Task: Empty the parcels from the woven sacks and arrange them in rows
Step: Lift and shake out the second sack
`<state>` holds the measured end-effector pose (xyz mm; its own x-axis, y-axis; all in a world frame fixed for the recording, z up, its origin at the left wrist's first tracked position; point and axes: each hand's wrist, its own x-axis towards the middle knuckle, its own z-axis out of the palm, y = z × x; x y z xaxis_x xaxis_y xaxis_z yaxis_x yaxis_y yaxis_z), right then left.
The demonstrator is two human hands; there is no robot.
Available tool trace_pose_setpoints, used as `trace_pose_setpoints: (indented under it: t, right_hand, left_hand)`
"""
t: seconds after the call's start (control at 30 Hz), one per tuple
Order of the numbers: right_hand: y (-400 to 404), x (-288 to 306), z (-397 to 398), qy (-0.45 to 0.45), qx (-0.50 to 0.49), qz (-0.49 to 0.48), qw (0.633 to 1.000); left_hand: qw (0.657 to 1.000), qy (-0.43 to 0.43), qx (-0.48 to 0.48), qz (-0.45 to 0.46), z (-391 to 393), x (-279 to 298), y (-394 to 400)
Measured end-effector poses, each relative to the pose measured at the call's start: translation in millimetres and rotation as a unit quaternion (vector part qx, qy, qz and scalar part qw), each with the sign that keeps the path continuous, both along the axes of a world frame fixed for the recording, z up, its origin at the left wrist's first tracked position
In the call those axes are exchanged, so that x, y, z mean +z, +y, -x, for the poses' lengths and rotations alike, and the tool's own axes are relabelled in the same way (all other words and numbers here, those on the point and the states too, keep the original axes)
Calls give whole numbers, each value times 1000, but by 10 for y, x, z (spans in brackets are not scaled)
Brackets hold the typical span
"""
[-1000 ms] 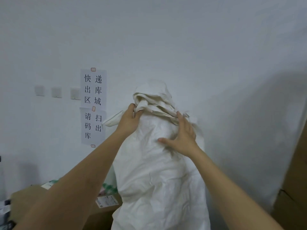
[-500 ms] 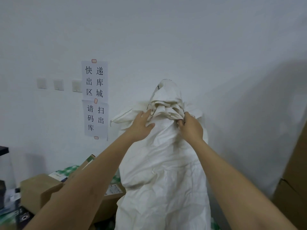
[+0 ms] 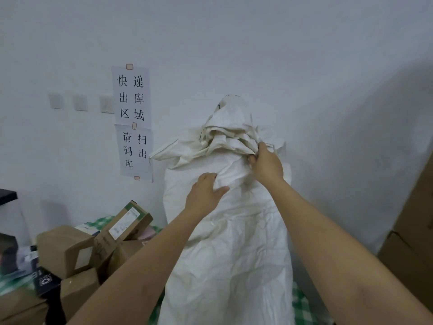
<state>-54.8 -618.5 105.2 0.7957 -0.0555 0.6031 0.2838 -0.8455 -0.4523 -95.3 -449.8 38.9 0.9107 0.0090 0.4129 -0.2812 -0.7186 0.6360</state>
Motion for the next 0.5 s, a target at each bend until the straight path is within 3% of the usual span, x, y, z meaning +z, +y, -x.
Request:
trace_pose_setpoints:
  t: [0.2, 0.33, 0.4, 0.5]
  right_hand:
    - [-70, -53, 102, 34, 52, -57, 996]
    - [-163, -171, 206, 28, 120, -127, 984]
    - [-192, -282, 224, 42, 81, -121, 988]
    - [-210, -489, 194, 171, -16, -69, 983]
  left_hand:
    - [992, -72, 74, -79, 16, -117, -78]
    - [989, -98, 86, -67, -29, -226, -47]
    - [988, -107, 91, -61, -48, -261, -13]
    - [988, -116, 93, -52, -44, -285, 30]
